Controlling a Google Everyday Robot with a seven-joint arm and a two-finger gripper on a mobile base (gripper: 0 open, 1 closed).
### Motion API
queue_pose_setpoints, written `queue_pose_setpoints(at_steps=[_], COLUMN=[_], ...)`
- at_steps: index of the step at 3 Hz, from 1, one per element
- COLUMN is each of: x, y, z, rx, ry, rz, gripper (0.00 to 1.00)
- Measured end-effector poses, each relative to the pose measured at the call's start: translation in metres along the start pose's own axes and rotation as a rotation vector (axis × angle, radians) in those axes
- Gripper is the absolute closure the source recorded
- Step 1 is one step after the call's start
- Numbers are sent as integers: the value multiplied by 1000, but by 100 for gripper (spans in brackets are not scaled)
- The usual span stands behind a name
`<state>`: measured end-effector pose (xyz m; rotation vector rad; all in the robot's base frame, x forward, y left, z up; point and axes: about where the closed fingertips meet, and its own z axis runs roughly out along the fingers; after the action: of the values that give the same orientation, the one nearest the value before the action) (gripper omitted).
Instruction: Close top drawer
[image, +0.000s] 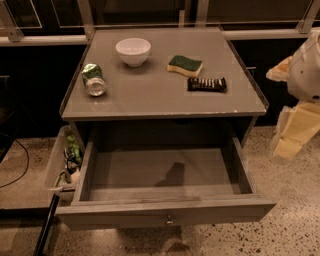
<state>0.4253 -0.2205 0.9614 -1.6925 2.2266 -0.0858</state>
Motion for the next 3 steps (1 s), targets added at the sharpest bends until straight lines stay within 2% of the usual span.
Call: queue_pose_setpoints(at_steps=[1, 2, 3], x=[15, 37, 51], y=[33, 67, 89], z=[29, 60, 97], rx=[-49, -79, -104], ry=[-45, -91, -151], rz=[11, 25, 6], gripper=[0, 18, 42])
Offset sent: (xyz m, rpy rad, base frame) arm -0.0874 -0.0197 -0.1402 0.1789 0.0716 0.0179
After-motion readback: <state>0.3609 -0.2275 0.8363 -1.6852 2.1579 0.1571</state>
